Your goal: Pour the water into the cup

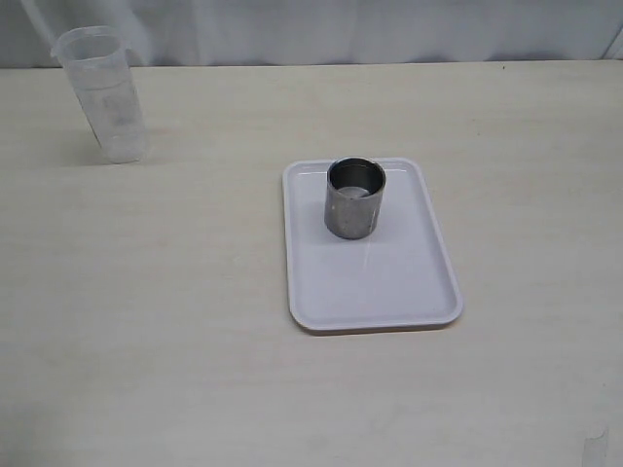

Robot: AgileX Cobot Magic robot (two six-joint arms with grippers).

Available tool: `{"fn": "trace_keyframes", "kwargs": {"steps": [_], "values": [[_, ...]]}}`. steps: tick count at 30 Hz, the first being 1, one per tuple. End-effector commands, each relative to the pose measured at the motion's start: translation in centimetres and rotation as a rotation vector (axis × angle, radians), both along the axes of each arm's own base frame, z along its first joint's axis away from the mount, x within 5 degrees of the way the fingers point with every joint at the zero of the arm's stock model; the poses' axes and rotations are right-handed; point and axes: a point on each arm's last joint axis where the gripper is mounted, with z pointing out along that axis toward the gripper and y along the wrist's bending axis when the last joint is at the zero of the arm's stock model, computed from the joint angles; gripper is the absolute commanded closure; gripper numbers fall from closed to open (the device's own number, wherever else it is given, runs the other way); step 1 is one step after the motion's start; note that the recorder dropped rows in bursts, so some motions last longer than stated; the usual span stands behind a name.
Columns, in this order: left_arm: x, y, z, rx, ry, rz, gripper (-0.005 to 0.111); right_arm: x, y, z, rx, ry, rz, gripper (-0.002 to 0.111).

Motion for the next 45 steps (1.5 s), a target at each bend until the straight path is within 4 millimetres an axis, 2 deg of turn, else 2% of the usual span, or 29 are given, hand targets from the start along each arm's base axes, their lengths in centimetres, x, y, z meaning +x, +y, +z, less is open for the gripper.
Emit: {"fn": "trace_keyframes", "kwargs": {"steps": [1,6,9,17,22,27,34,36,45], "values": [[0.0,0.0,0.0,-0.001,-0.005,0.0,0.107,0.1,-0.3,0.1,0.017,-0.004,-0.033,0.104],[0.0,0.0,0.0,-0.001,-0.005,0.0,0.107,0.4,-0.8,0.3,0.12,0.027,-0.037,0.104],[0.0,0.0,0.0,-0.001,-0.005,0.0,0.107,0.9,-1.6,0.3,0.256,0.044,-0.042,0.104],[0.0,0.0,0.0,-0.001,-0.005,0.0,0.107,2.7,-2.8,-2.0,0.341,-0.037,-0.195,0.104],[0.0,0.0,0.0,-0.001,-0.005,0.0,0.107,3.9,-3.2,-3.5,0.28,-0.026,-0.328,0.104],[0.0,0.0,0.0,-0.001,-0.005,0.0,0.107,5.5,-3.7,-6.4,0.216,0.024,-0.473,0.104],[0.0,0.0,-0.1,-0.002,-0.001,0.0,0.107,7.4,-4.2,-11.6,0.173,0.199,-0.57,0.104],[0.0,0.0,-0.1,-0.002,-0.001,0.0,0.107,7.5,-4.2,-12.0,0.156,0.207,-0.581,0.104],[0.0,0.0,-0.1,-0.002,-0.001,0.0,0.107,8.4,-3.8,-15.4,-0.089,0.53,-0.612,0.104]]}}
